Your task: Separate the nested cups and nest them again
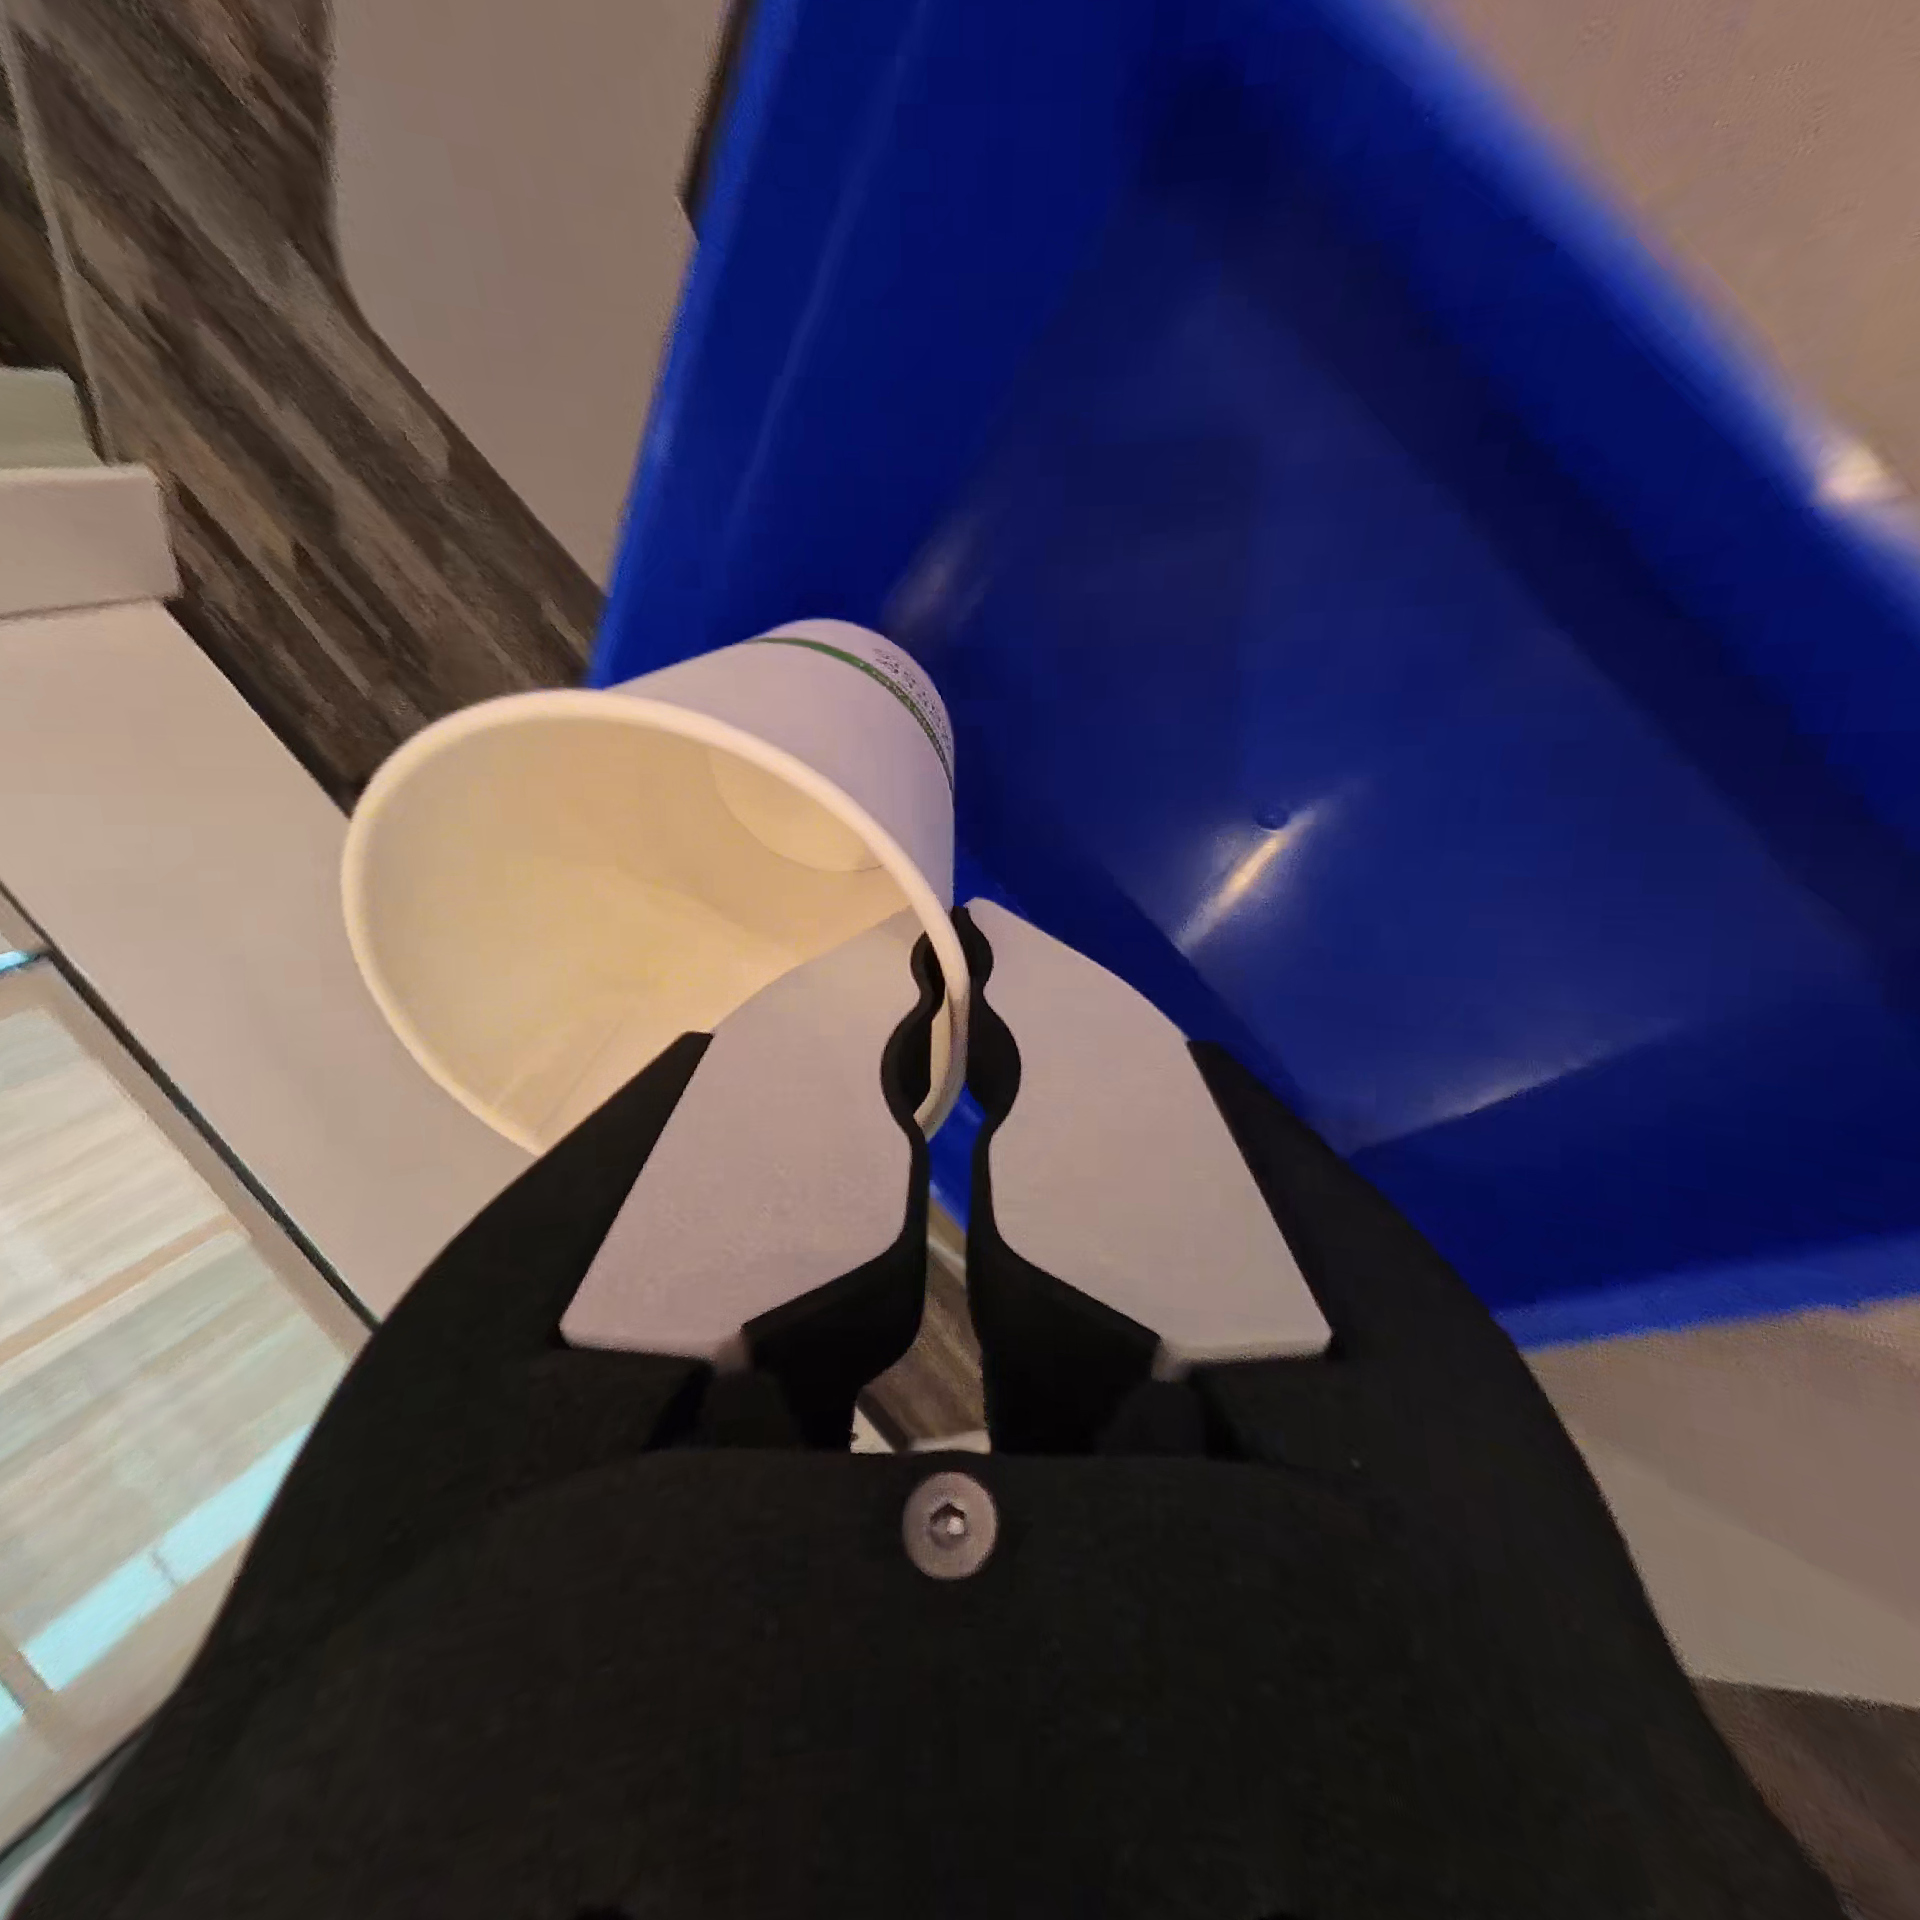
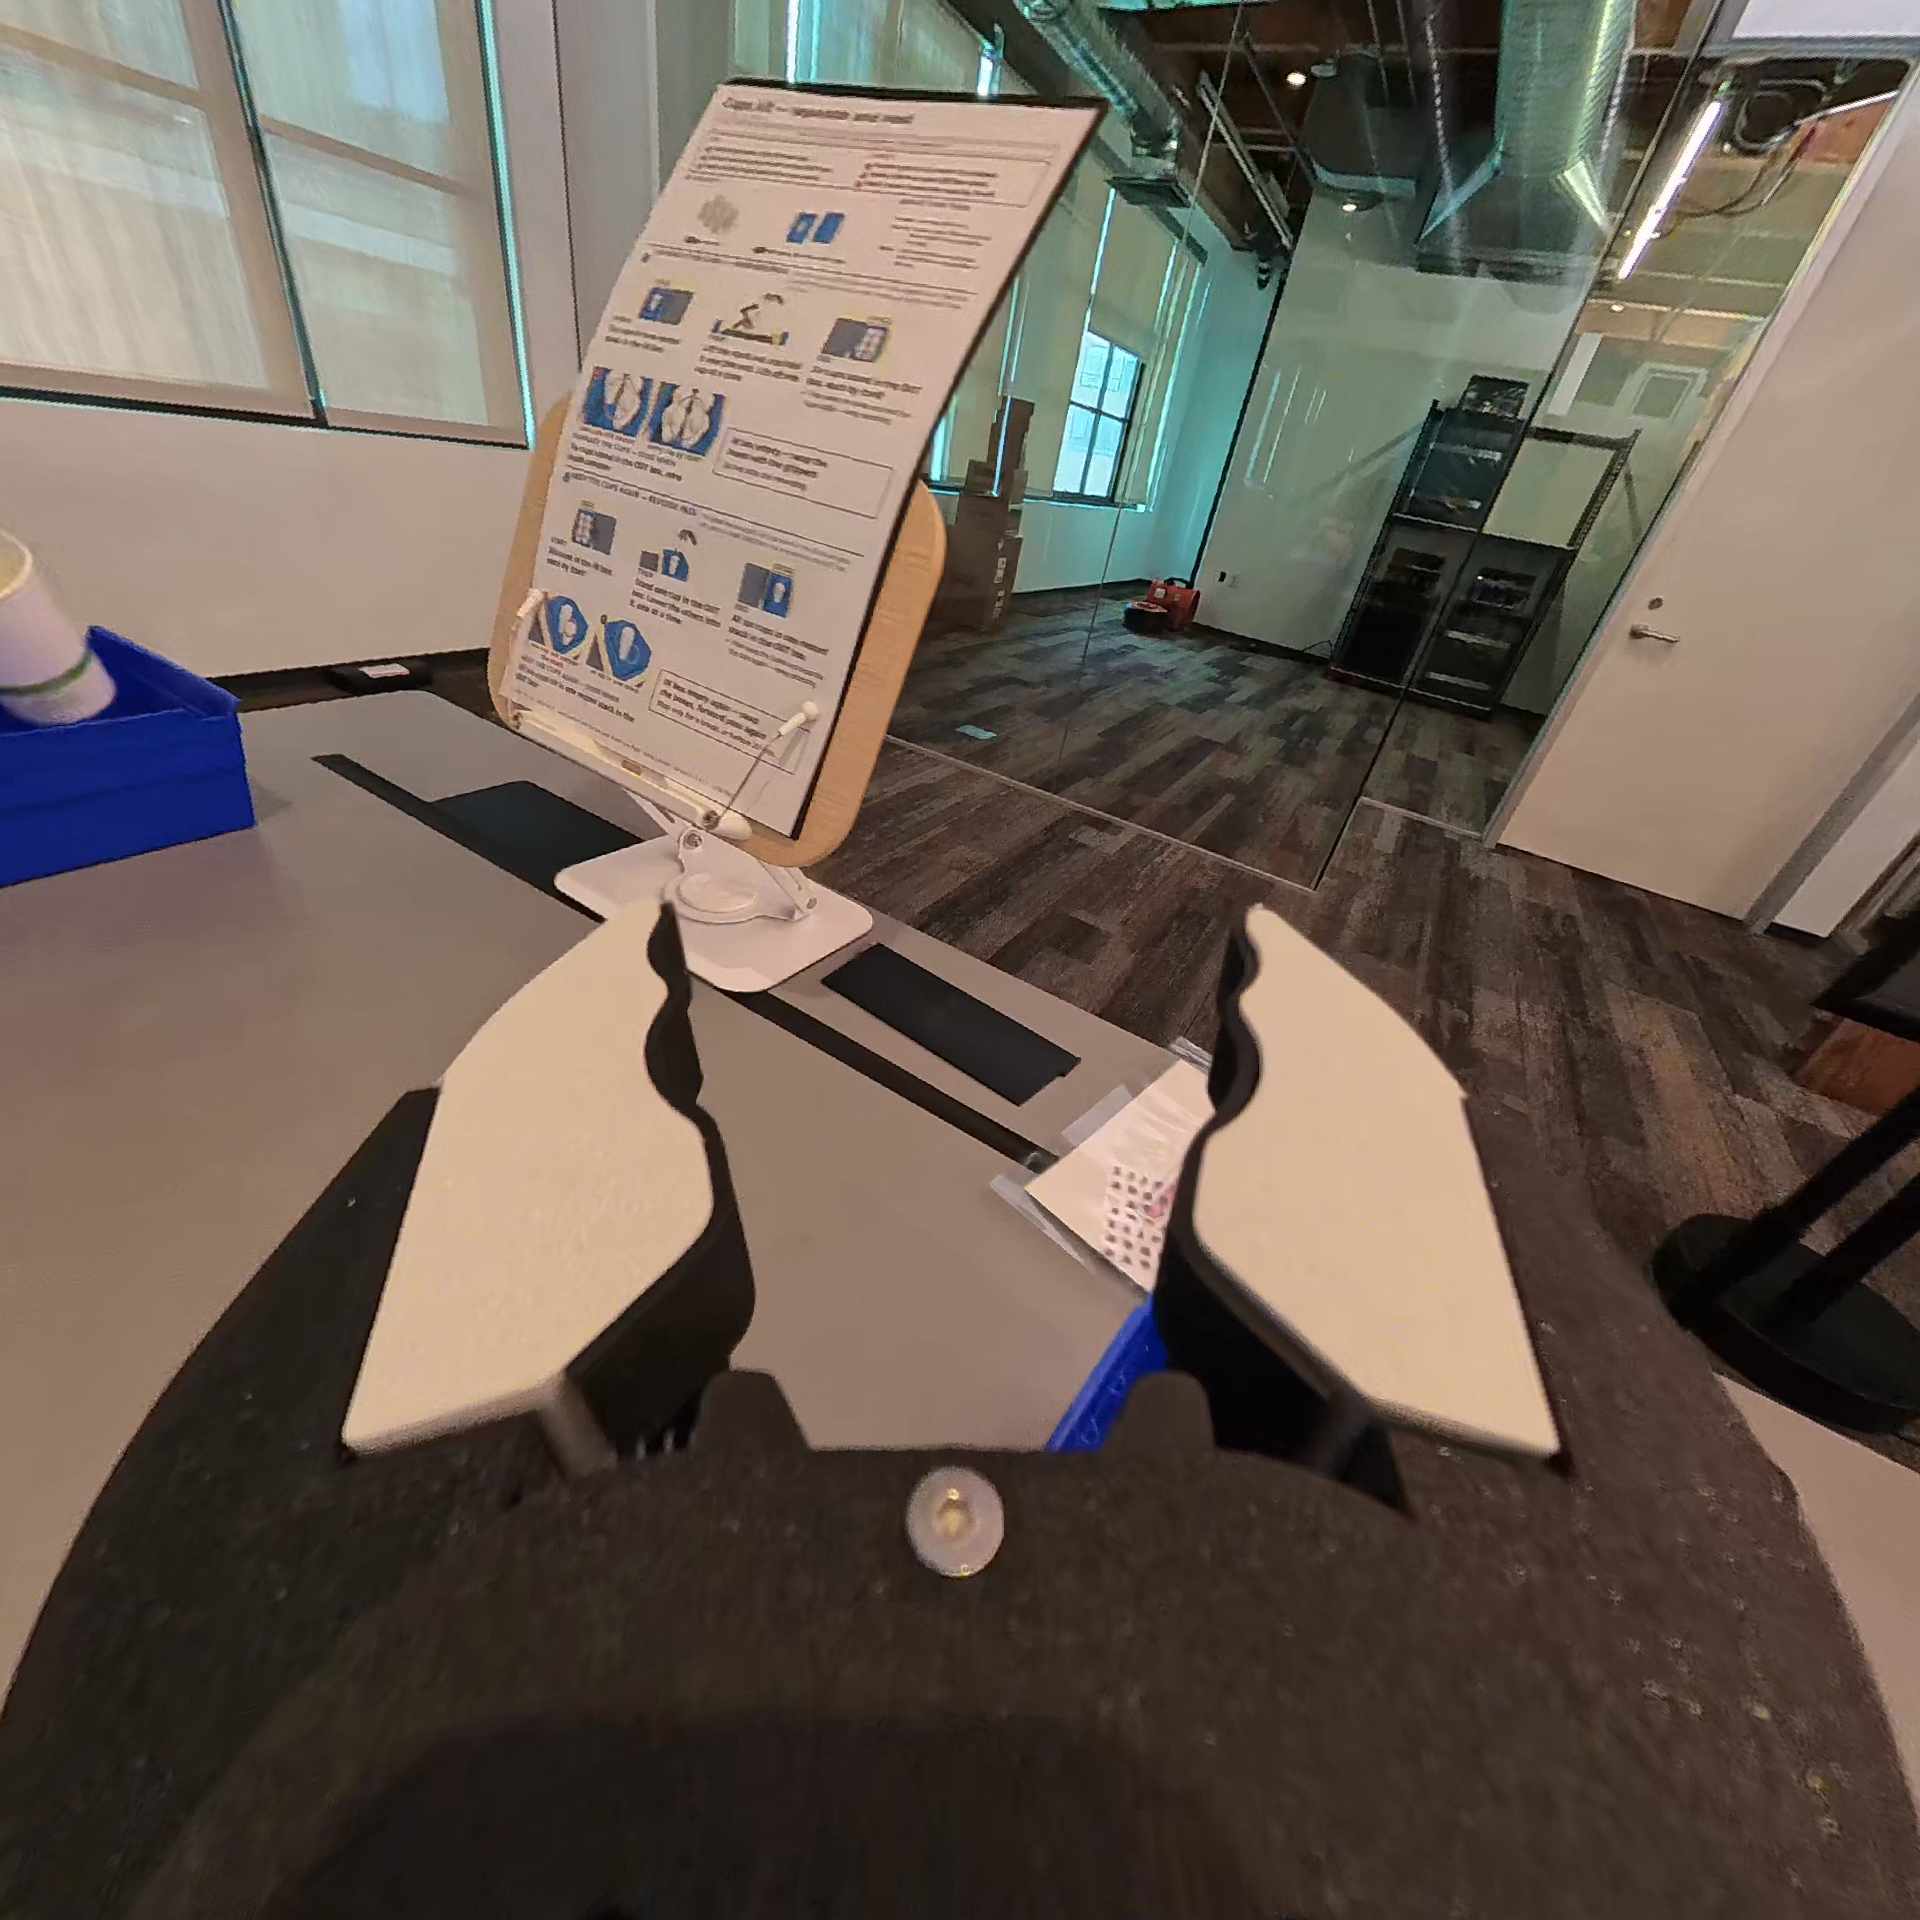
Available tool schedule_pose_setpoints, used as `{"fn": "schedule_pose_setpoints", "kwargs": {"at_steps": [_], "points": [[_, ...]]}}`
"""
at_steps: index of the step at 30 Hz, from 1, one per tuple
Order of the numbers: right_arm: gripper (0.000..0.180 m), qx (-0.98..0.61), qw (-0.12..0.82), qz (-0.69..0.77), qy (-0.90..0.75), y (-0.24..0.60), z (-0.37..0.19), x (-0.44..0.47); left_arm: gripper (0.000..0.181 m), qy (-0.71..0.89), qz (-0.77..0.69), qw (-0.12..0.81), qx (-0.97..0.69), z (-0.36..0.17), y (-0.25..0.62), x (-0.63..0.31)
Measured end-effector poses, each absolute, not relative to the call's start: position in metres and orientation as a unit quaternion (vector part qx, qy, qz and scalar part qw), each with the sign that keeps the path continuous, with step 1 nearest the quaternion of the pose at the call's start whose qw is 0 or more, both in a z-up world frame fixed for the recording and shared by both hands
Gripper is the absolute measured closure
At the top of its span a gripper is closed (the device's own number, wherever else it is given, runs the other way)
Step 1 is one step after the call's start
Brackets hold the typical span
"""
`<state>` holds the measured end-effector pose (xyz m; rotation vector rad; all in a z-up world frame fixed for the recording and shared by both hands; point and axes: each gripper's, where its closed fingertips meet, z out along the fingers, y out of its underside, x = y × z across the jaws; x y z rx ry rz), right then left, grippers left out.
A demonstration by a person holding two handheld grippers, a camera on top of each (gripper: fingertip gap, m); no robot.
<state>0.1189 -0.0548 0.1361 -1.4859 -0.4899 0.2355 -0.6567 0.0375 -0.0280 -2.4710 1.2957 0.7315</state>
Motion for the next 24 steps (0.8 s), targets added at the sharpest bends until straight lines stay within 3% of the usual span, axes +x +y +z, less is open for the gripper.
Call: {"fn": "schedule_pose_setpoints", "kwargs": {"at_steps": [4,8,11,15,24], "points": [[0.087,-0.64,0.701,0.151,-0.277,-0.063,0.15,0.071,0.181,0.504,0.183,0.192,-0.822,0.049,0.009,-0.579],[0.087,-0.575,0.653,0.263,-0.415,-0.095,0.155,-0.033,0.181,0.64,0.086,0.201,-0.737,0.097,-0.057,-0.451],[0.087,-0.526,0.573,0.338,-0.53,-0.132,0.137,-0.116,0.181,0.734,0.042,0.186,-0.652,0.102,-0.111,-0.366],[0.079,-0.524,0.536,0.325,-0.577,-0.14,0.112,-0.176,0.181,0.804,0.024,0.172,-0.568,0.095,-0.157,-0.297],[0.079,-0.512,0.473,0.437,-0.568,-0.159,0.1,-0.219,0.181,0.845,0.026,0.157,-0.51,0.079,-0.187,-0.255]]}}
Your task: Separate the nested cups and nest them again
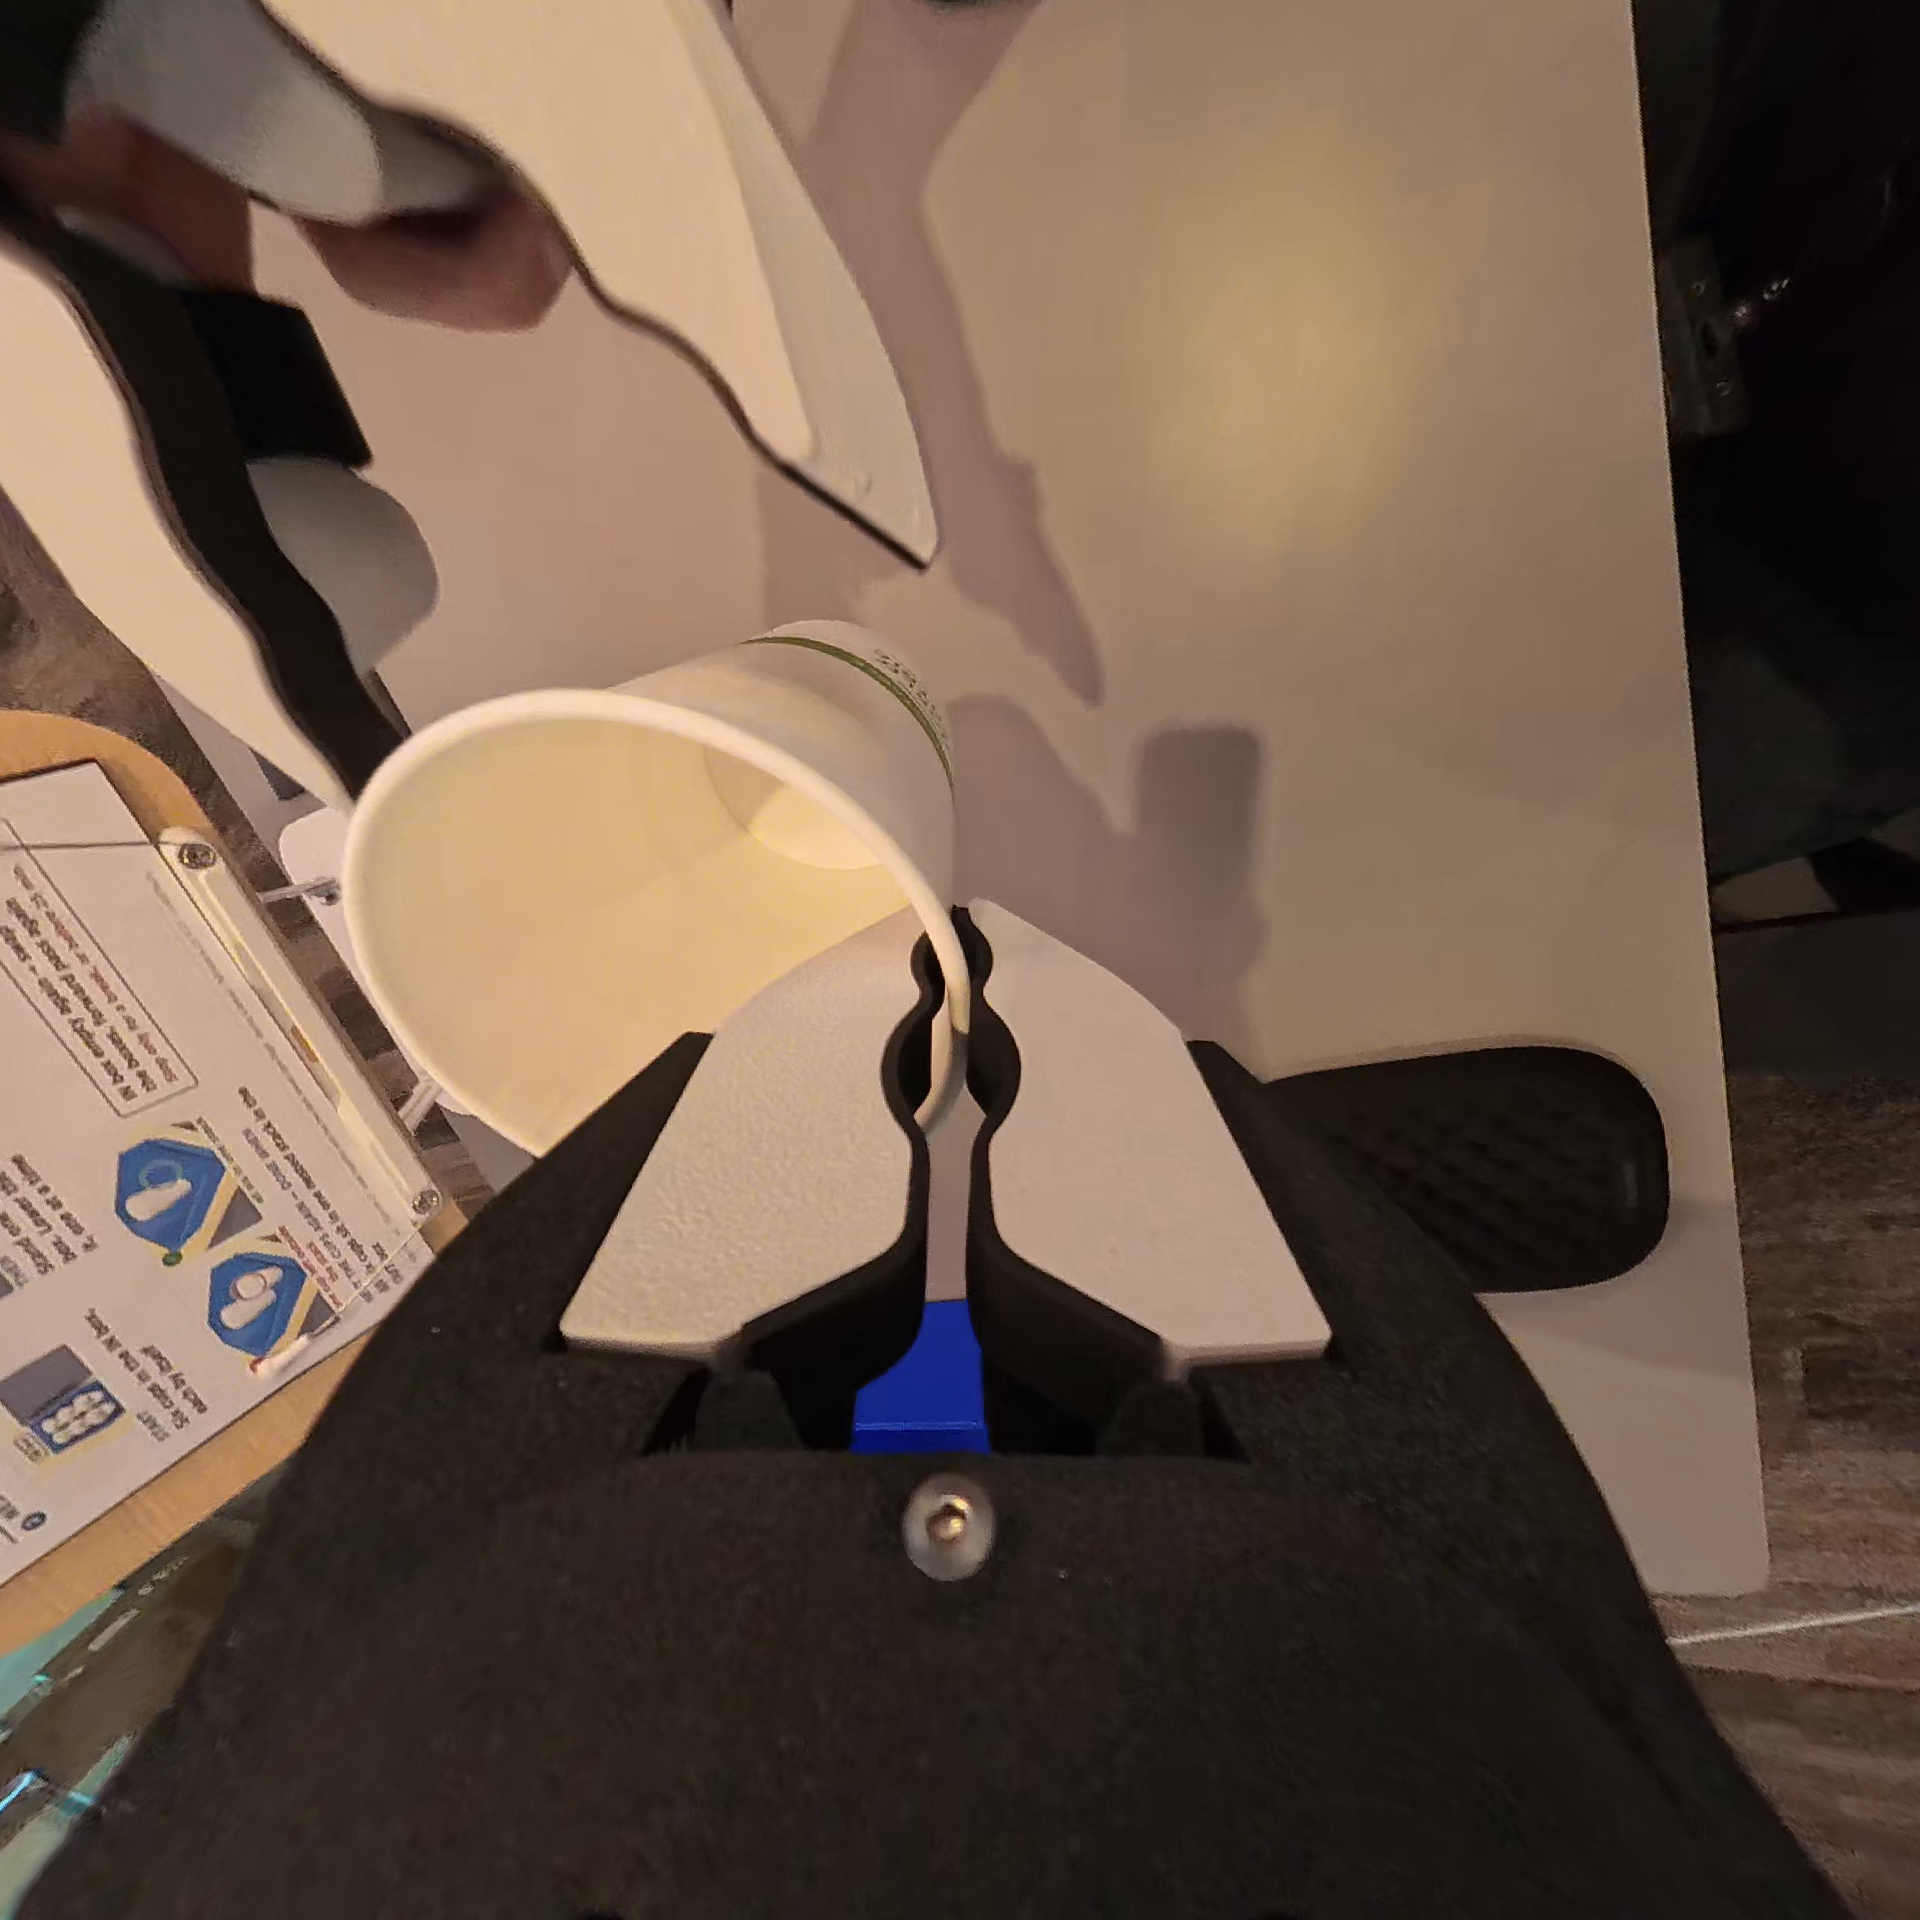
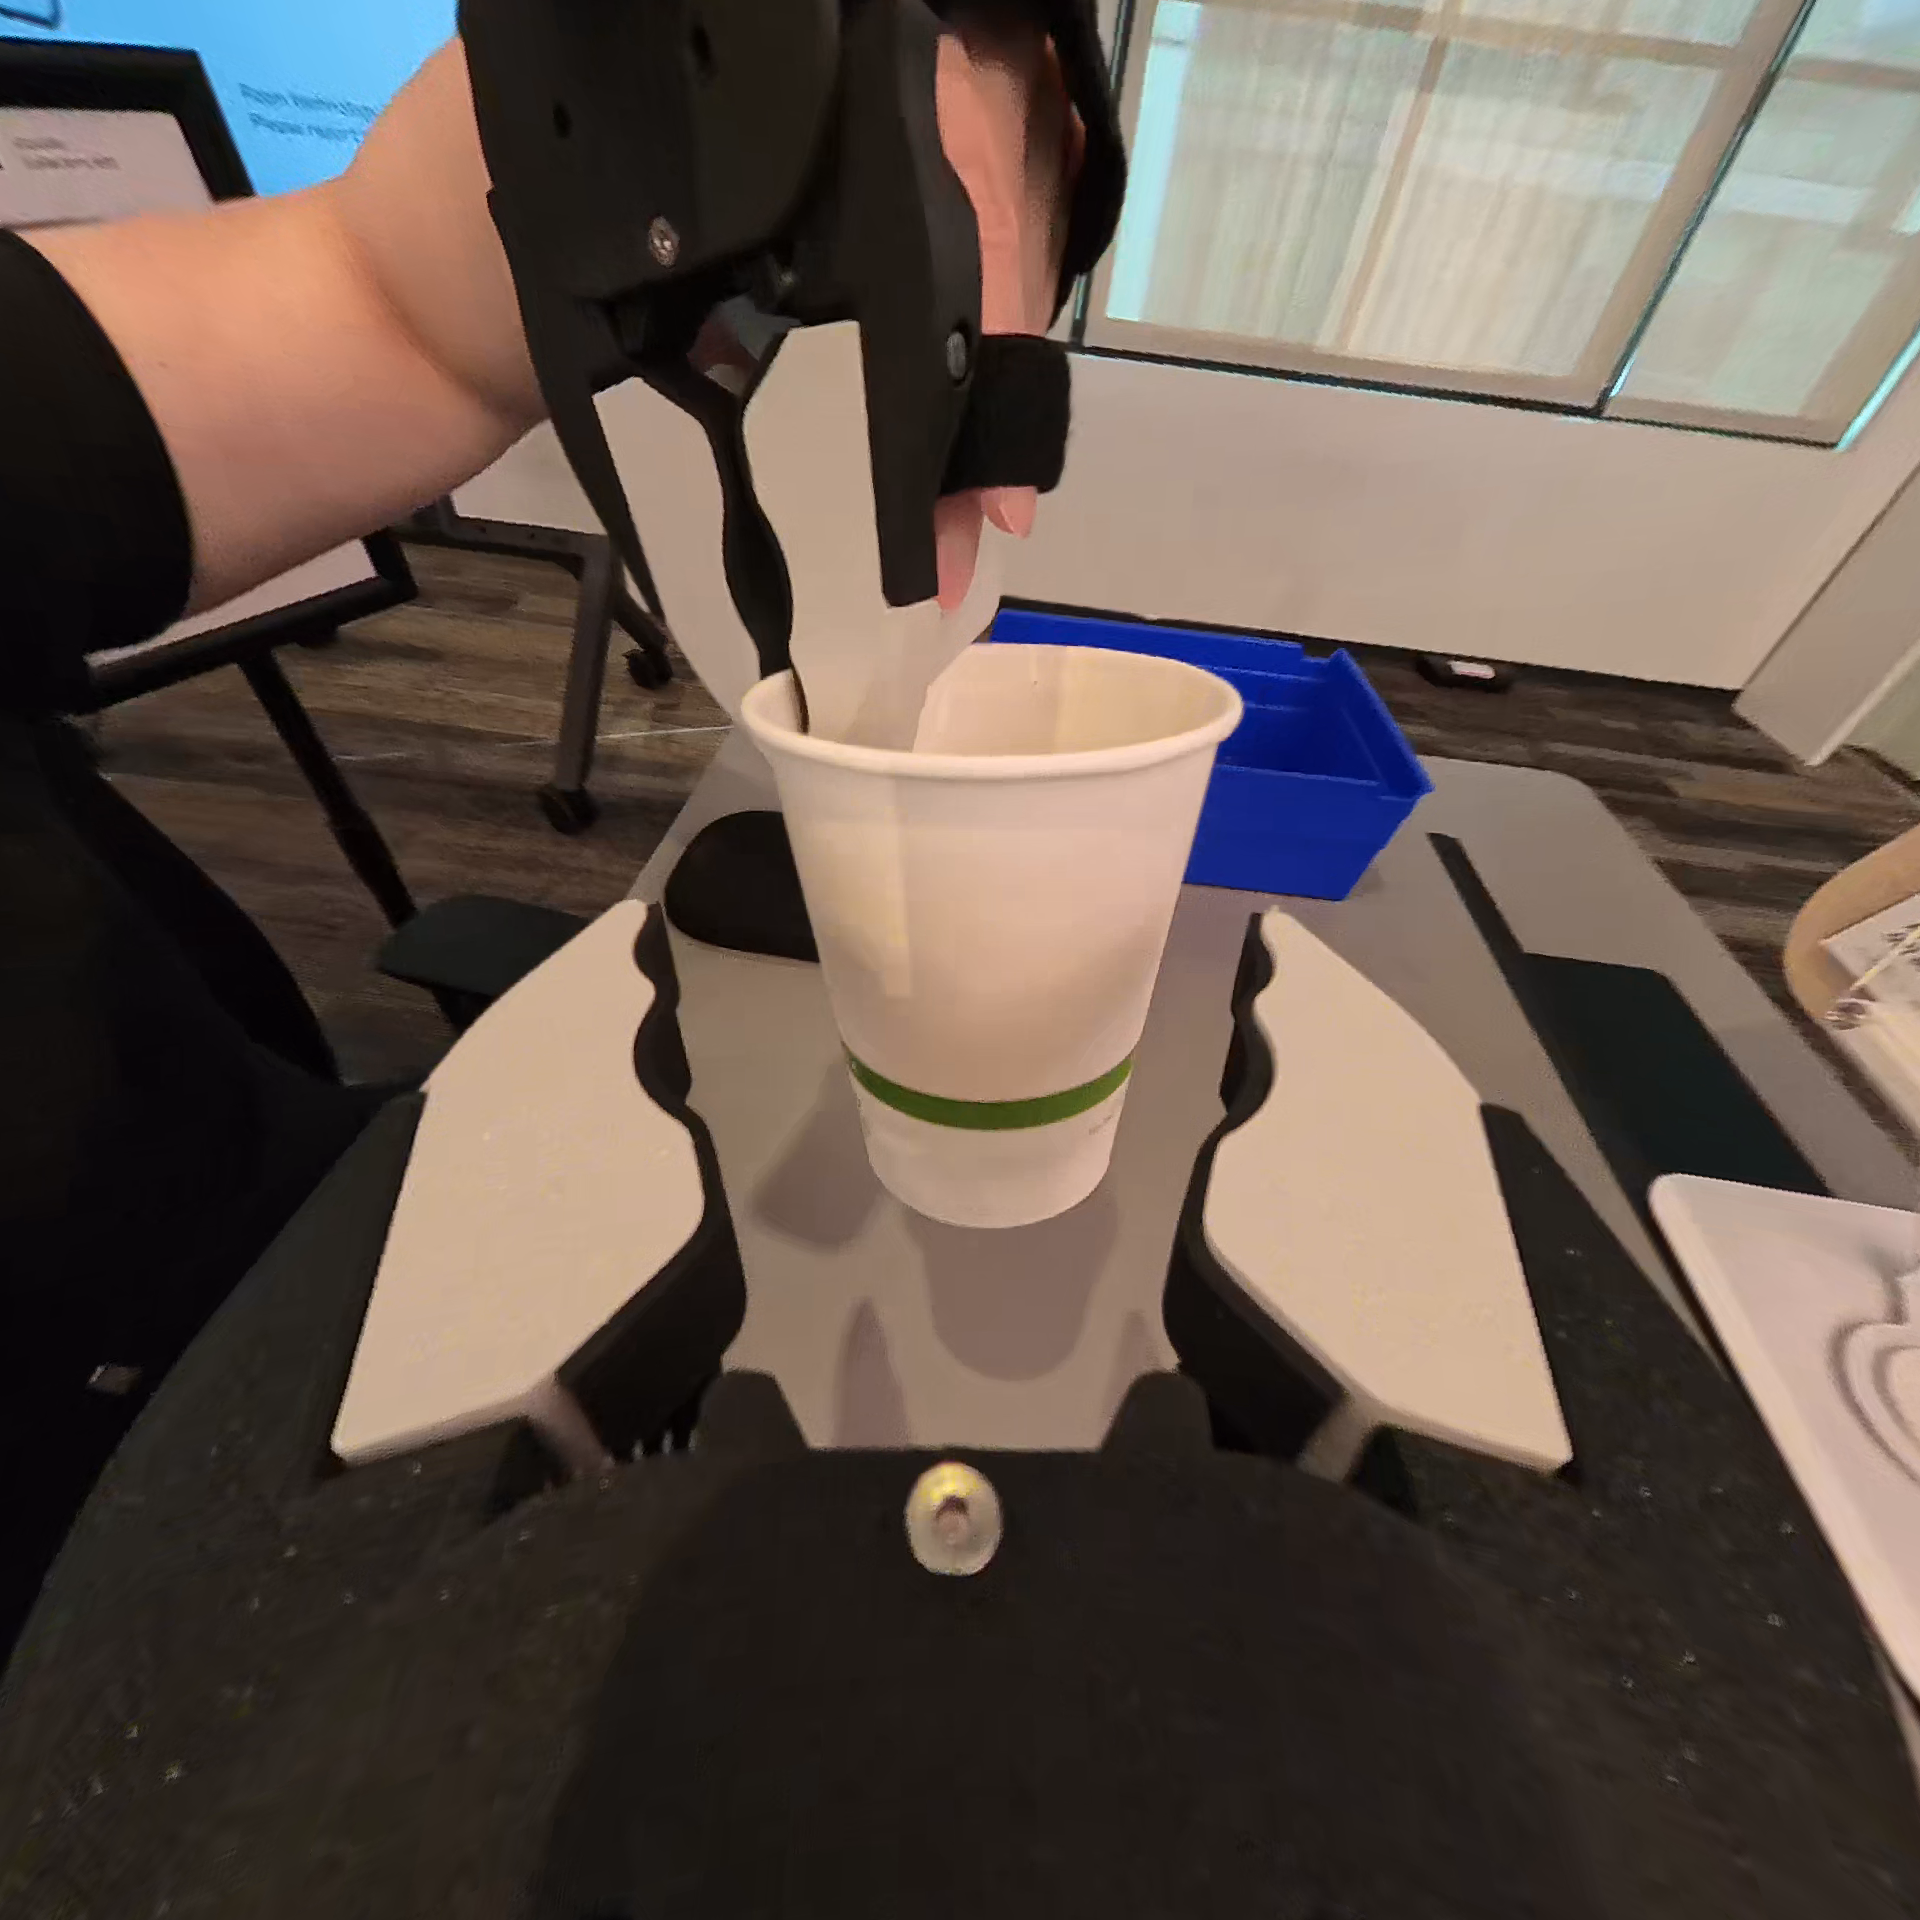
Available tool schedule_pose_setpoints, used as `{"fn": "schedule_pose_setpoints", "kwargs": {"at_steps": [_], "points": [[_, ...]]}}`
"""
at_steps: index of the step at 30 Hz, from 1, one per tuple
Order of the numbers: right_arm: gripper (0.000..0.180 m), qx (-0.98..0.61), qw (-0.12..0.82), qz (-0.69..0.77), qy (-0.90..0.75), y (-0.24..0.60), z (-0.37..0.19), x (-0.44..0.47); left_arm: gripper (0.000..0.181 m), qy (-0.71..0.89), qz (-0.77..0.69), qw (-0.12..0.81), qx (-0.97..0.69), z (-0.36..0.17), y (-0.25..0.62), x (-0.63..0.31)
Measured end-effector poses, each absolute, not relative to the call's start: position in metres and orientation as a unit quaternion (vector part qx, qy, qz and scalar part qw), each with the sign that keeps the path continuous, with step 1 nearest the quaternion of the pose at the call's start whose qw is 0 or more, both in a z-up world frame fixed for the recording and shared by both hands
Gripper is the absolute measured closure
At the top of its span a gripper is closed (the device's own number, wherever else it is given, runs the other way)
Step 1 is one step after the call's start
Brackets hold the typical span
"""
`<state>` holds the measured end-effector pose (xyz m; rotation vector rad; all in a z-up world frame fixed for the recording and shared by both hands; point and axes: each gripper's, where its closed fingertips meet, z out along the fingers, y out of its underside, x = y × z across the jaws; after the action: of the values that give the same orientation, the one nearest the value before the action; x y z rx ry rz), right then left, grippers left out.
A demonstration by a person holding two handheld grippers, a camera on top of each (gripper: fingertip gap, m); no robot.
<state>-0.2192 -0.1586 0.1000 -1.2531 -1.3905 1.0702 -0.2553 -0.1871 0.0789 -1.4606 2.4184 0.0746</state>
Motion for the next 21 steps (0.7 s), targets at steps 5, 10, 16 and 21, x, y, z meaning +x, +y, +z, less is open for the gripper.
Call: {"fn": "schedule_pose_setpoints", "kwargs": {"at_steps": [5,10,16,21], "points": [[0.079,-0.517,0.442,0.459,-0.571,-0.163,0.089,-0.229,0.181,0.853,0.018,0.156,-0.498,0.075,-0.193,-0.246],[0.088,-0.511,0.419,0.466,-0.589,-0.169,0.079,-0.236,0.181,0.857,0.001,0.151,-0.492,0.073,-0.2,-0.241],[0.089,-0.504,0.379,0.504,-0.59,-0.177,0.075,-0.237,0.181,0.865,0.0,0.147,-0.479,0.068,-0.207,-0.24],[0.091,-0.509,0.363,0.488,-0.609,-0.18,0.066,-0.238,0.181,0.868,0.002,0.127,-0.479,0.062,-0.21,-0.243]]}}
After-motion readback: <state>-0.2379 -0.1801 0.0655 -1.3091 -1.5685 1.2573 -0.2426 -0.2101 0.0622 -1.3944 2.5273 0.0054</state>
